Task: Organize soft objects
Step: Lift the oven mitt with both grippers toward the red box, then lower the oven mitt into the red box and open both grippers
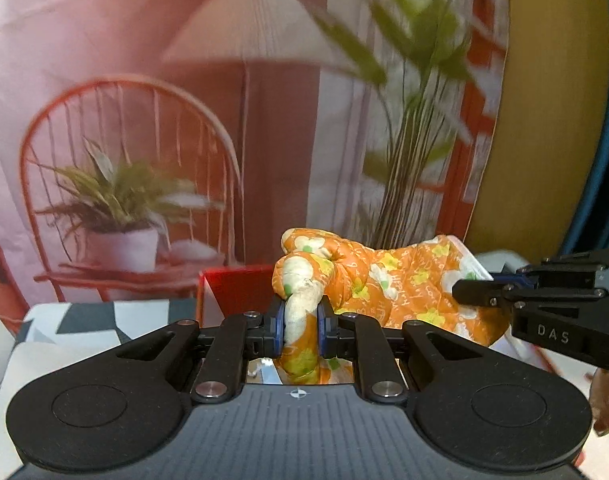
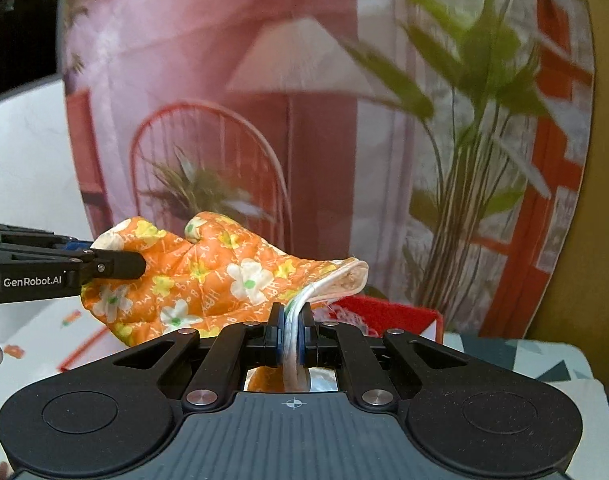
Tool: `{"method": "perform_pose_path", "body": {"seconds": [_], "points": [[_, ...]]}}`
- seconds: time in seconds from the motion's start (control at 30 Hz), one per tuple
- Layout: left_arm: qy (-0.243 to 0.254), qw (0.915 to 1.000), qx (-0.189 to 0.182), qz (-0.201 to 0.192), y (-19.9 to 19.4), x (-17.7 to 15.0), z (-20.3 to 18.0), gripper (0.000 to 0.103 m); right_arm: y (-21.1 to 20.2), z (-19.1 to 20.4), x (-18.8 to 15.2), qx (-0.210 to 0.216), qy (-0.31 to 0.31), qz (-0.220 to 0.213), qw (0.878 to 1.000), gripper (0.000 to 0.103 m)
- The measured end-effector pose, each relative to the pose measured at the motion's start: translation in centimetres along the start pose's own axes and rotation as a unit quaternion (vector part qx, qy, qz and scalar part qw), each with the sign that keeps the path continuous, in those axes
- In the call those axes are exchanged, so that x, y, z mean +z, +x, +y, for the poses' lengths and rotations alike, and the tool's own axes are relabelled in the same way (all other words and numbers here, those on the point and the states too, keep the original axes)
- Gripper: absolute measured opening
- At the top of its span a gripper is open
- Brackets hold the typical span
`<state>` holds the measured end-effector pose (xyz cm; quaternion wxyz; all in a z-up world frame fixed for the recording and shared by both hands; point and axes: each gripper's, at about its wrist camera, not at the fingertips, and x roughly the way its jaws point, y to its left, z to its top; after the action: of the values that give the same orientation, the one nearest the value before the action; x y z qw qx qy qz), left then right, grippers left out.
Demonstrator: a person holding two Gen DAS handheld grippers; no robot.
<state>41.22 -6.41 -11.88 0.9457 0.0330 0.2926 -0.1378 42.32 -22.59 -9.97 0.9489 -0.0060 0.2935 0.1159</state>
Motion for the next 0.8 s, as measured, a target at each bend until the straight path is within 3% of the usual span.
{"method": "perform_pose_path", "body": {"seconds": [0.2, 0.43, 0.57, 0.63, 0.7, 0.8], "points": [[0.019, 0.9956, 0.001, 0.092, 5.5, 0.2, 0.4, 0.017, 5.1, -1.7, -0.5, 0.001, 0.019, 0.069, 0.997, 0.006], [0.045, 0.9868, 0.000, 0.156, 8.5, -0.5, 0.5, 0.017, 9.0, -2.0, -1.7, 0.006, 0.036, 0.138, 0.990, 0.006], [0.047, 0.9847, -0.004, 0.168, 8.9, -0.7, 0.7, 0.021, 9.6, -2.1, -2.0, -0.010, 0.044, 0.151, 0.987, 0.012], [0.045, 0.9858, -0.003, 0.162, 8.6, -0.5, 0.8, 0.043, 9.4, -2.2, -1.9, -0.016, 0.049, 0.148, 0.988, 0.020], [0.043, 0.9883, -0.002, 0.146, 7.6, -0.3, 0.8, 0.055, 8.9, -2.1, -2.0, -0.024, 0.044, 0.144, 0.988, 0.026], [0.041, 0.9909, -0.006, 0.128, 5.8, 0.2, 0.8, 0.058, 7.8, -2.1, -2.0, -0.037, 0.040, 0.132, 0.990, 0.040]]}}
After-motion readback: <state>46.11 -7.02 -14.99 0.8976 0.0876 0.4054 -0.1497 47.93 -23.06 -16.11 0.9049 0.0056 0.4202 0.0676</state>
